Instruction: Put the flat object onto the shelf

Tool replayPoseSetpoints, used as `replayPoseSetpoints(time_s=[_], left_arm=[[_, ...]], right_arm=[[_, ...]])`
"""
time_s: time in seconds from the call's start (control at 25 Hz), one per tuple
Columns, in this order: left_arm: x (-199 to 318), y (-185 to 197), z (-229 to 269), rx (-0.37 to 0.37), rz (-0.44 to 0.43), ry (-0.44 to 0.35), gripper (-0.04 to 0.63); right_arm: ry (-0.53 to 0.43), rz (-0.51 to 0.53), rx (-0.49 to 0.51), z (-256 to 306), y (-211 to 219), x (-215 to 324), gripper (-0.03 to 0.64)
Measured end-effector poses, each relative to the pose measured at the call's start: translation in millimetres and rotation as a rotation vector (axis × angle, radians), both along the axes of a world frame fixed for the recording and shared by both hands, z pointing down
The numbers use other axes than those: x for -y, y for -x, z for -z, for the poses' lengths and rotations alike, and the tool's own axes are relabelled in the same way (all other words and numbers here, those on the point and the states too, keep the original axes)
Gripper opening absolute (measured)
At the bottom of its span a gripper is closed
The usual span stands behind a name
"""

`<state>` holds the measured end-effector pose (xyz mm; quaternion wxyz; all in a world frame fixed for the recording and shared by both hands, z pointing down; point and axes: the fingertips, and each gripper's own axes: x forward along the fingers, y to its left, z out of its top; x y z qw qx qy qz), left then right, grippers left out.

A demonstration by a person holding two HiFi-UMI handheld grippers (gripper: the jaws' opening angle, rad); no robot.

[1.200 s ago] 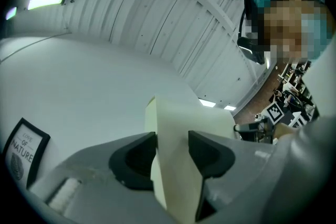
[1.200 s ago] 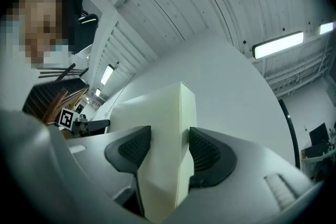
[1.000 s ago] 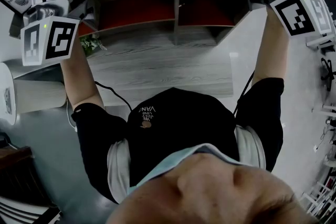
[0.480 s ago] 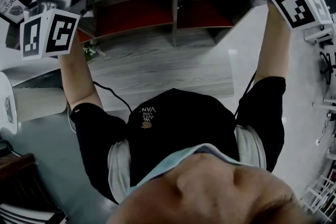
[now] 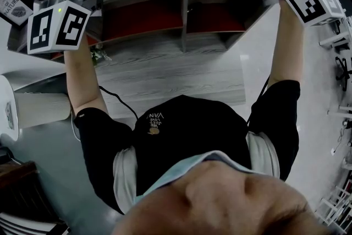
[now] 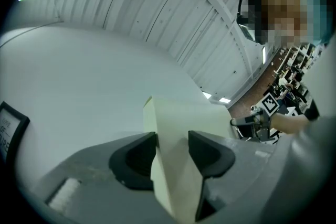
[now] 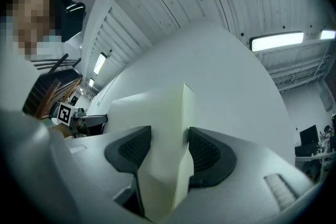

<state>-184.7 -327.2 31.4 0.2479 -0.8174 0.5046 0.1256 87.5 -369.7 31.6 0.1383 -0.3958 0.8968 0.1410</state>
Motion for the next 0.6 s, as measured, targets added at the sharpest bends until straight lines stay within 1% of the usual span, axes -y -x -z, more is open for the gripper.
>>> replayPoseSetpoints(time_s=[0.28,0.6], left_arm=[[11.3,-3.2,2.9,0.01,-0.005,-0.006,0.201],[14.7,0.6,0.7,-0.046,-0.055,-0.006,0.201]], right_arm=[[0.015,-0.013,0.017,-0.2,-3.3,9.8,0.218],[0.009,-0.009,0.039,2.9,-3.0,12.1,0.223]])
